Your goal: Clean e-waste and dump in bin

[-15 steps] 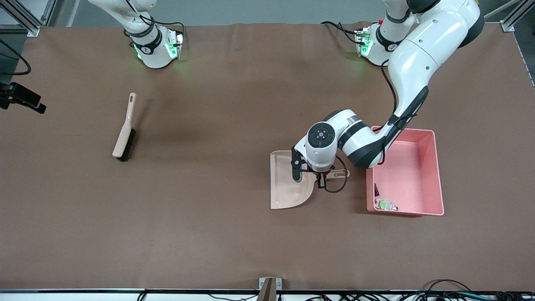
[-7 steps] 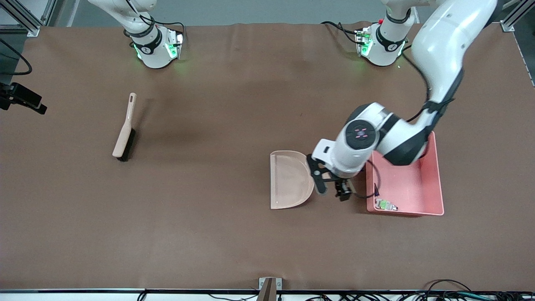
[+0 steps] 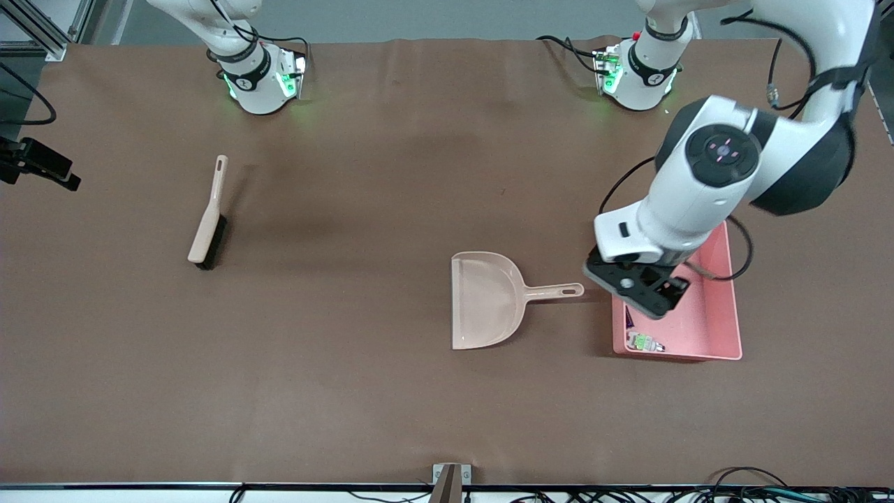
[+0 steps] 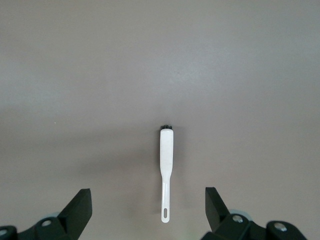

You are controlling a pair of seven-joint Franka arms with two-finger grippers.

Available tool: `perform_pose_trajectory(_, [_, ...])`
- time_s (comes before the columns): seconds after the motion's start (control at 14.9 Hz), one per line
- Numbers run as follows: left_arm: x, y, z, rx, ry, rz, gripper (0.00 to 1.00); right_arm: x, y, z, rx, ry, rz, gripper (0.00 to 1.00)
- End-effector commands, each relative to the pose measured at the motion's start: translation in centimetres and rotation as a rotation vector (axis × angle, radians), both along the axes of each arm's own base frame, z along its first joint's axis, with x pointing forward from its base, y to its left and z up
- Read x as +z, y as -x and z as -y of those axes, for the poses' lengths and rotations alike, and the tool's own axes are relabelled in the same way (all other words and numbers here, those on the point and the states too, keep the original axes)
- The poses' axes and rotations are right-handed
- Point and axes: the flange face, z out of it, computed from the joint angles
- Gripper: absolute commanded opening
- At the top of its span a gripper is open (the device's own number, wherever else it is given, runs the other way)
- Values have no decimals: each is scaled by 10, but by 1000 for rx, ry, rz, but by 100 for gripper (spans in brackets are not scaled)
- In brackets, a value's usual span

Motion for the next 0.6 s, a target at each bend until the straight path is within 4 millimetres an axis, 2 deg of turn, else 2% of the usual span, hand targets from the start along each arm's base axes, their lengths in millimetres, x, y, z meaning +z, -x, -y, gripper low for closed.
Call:
perform_pose_trajectory(0.0, [32,19,-19,181,-29,12,100,2,10,-3,-4,13,8,100])
perform_pose_trajectory(0.07, [42,23,-24,197,-42,18,100,2,10,-3,-4,12,7,100])
perform_pose_trajectory(0.2, [62,24,-46,229,-51,27,100,3,10,-3,-4,13,10,100])
perform_pose_trajectory(0.27, [79,26,-55,264,-24,40,100,2,9,-2,-4,13,10,100])
perform_pose_trajectory(0.34, [94,28,-75,324,13,44,100,2,9,-2,-4,13,11,100])
perform_pose_trajectory(0.54, [121,41,-118,475,163,-23,100,2,9,-4,-2,13,11,100])
